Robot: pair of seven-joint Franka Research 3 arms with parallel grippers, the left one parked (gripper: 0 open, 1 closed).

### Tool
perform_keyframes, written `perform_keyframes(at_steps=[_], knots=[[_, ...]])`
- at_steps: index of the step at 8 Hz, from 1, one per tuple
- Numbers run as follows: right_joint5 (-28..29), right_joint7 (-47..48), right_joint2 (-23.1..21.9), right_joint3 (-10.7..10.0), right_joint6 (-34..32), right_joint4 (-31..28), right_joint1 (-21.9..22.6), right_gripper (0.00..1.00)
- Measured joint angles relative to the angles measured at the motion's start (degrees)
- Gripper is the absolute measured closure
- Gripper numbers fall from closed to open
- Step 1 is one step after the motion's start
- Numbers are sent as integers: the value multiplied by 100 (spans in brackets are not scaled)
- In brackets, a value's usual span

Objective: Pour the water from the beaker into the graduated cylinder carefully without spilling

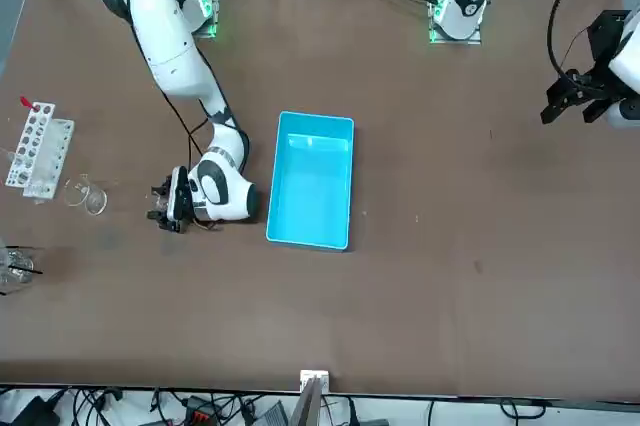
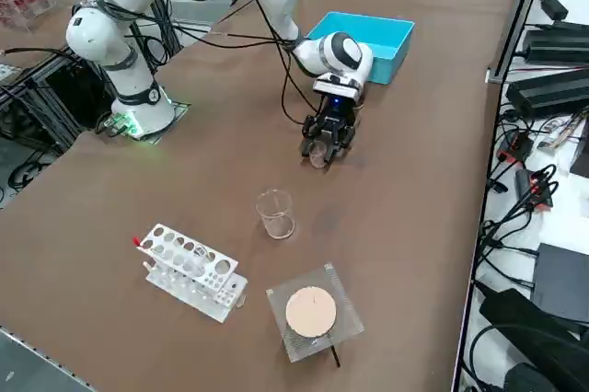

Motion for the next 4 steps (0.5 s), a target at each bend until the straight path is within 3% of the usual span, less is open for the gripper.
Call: perform_keyframes(at_steps=[1,3,4], knots=[[7,0,1,0,0,0,-2,39],[16,0,5,0,5,1,-1,26],[22,0,3,0,3,6,-1,10]])
